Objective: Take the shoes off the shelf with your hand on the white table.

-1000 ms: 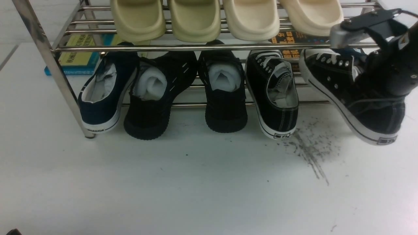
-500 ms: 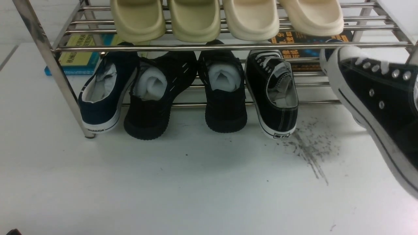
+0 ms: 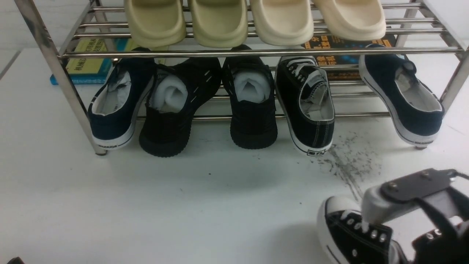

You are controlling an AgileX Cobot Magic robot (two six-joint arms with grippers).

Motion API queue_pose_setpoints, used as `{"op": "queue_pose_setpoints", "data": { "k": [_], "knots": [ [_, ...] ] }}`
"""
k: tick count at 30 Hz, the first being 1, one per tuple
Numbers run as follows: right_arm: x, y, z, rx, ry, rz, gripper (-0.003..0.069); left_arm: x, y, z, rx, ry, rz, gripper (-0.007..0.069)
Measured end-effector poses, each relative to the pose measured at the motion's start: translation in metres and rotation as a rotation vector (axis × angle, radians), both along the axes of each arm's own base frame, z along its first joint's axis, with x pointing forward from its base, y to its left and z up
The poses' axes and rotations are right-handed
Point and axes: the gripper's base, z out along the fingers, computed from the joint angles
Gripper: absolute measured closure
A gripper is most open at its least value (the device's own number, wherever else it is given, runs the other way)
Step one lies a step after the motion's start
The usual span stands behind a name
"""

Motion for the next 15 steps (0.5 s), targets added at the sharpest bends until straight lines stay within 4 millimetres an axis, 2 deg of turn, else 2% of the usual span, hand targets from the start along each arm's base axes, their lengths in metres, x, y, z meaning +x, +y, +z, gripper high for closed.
{"op": "queue_pose_setpoints", "data": {
  "k": [5, 9, 15],
  "knots": [
    [0.021, 0.025, -0.03, -0.059, -0.005, -0.017, 0.0642, 0.0, 0.0, 0.0, 0.0, 0.0, 0.0, 0.0382],
    [0.027, 0.04, -0.049, -0.067, 0.038, -0.046, 0.064, 0.0, 0.0, 0.0, 0.0, 0.0, 0.0, 0.0382],
    [0.039, 0.056, -0.066, -0.035, 0.008, -0.072, 0.0638, 0.0, 0.0, 0.0, 0.0, 0.0, 0.0, 0.0382]
  ]
}}
